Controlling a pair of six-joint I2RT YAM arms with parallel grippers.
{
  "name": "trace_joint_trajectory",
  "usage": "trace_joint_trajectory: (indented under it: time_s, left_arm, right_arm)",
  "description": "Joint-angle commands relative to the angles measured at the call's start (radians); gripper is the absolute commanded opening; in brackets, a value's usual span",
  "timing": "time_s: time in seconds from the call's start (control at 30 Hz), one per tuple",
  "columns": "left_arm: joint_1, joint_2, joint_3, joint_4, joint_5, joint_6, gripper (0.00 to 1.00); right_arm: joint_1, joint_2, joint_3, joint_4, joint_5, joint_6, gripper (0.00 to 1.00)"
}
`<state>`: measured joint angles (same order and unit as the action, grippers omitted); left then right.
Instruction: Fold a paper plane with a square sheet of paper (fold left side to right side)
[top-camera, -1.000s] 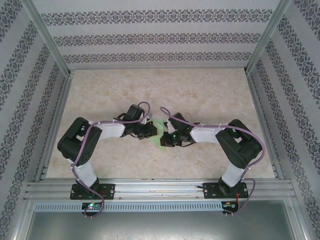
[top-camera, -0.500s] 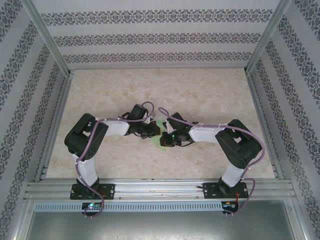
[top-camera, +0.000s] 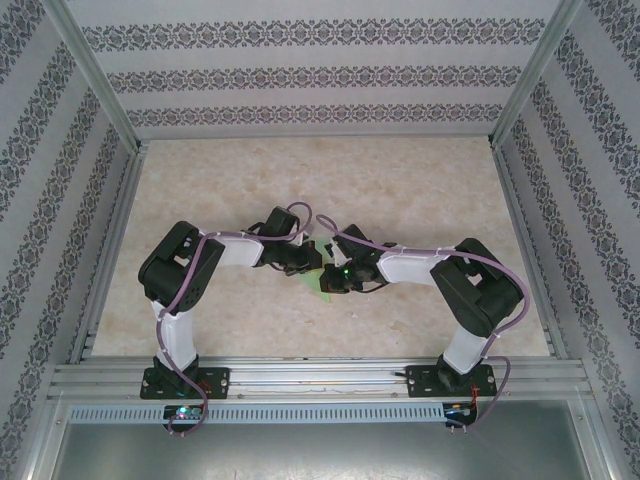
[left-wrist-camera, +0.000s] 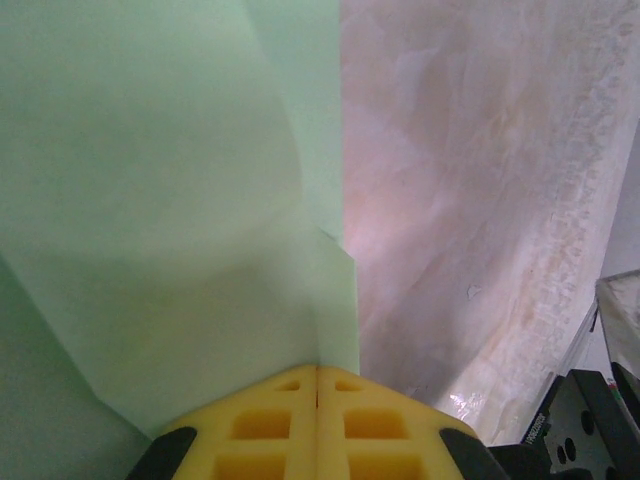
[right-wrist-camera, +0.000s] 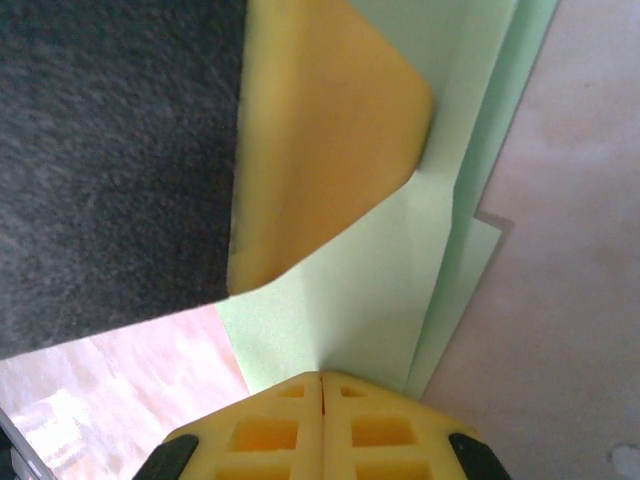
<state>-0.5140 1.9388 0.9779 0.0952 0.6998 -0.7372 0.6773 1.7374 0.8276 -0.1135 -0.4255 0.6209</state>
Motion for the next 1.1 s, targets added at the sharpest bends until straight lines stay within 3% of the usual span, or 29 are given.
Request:
trace_joint_trajectory:
  time_s: [0.0, 0.77, 1.07]
  left_arm:
    - [0.038, 0.052, 0.006, -0.027, -0.054, 0.035, 0.00]
    - [0.258, 0.240, 0.315, -0.159, -0.070, 0.227, 0.01]
    - [0.281, 0.221, 0.428, -0.259, -0.056, 0.290, 0.03]
  right_arm:
    - [0.005, 0.078, -0.063, -0.235, 0.157, -0.025, 0.00]
    - [0.008, 0.073, -0.070, -0.232, 0.126, -0.010, 0.00]
    - [0.006, 0.076, -0.067, -0.202, 0.089, -0.009, 0.00]
